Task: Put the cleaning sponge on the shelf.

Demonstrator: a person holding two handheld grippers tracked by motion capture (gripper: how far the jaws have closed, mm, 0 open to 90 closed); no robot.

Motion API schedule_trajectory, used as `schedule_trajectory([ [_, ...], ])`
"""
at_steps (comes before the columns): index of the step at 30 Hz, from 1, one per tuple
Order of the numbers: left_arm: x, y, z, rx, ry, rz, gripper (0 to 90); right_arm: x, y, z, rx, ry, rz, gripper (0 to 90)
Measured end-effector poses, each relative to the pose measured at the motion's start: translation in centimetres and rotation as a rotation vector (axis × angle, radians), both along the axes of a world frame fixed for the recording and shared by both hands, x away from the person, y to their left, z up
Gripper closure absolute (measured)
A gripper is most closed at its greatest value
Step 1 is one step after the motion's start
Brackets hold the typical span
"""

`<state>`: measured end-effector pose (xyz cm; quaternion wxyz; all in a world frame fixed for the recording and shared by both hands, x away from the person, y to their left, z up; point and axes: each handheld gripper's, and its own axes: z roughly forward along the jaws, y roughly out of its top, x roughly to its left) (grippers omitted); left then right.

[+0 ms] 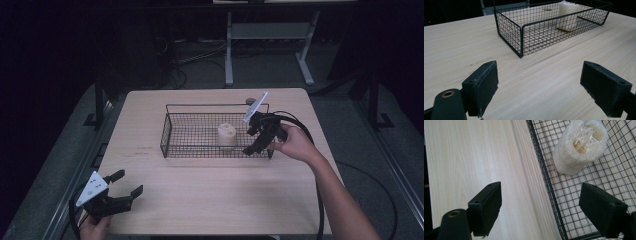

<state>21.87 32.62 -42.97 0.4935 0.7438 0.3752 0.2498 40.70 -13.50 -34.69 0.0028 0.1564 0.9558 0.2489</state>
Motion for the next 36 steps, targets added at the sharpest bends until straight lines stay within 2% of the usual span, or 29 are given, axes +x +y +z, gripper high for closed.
schedule_trajectory([
  [4, 0.0, -0.1, 0.0, 0.004, 0.000, -0.002, 13.9, -0.6, -0.4, -0.3, -0.014, -0.004, 0.001, 18.2],
  [11, 0.0, -0.2, 0.0, 0.002, -0.001, -0.003, 13.9, -1.6, -0.9, -0.6, -0.003, -0.011, 0.006, 18.1],
  [13, 0.0, -0.2, 0.0, 0.003, 0.000, -0.004, 14.0, -1.9, -1.1, -0.8, -0.019, -0.009, 0.005, 18.1],
  [29, 0.0, -0.3, -0.1, 0.005, 0.000, -0.005, 14.0, -3.7, -2.3, -2.0, -0.006, -0.010, -0.002, 18.1],
  [31, 0.0, -0.3, -0.1, 0.005, 0.001, -0.005, 14.0, -4.0, -2.3, -2.1, -0.020, -0.020, 0.002, 18.1],
  [32, 0.0, -0.3, -0.1, 0.006, 0.001, -0.005, 13.9, -4.1, -2.4, -2.1, -0.006, -0.018, 0.001, 18.1],
  [36, 0.0, -0.3, -0.1, 0.008, 0.003, -0.007, 14.0, -4.7, -2.6, -2.5, -0.018, -0.015, 0.006, 18.1],
])
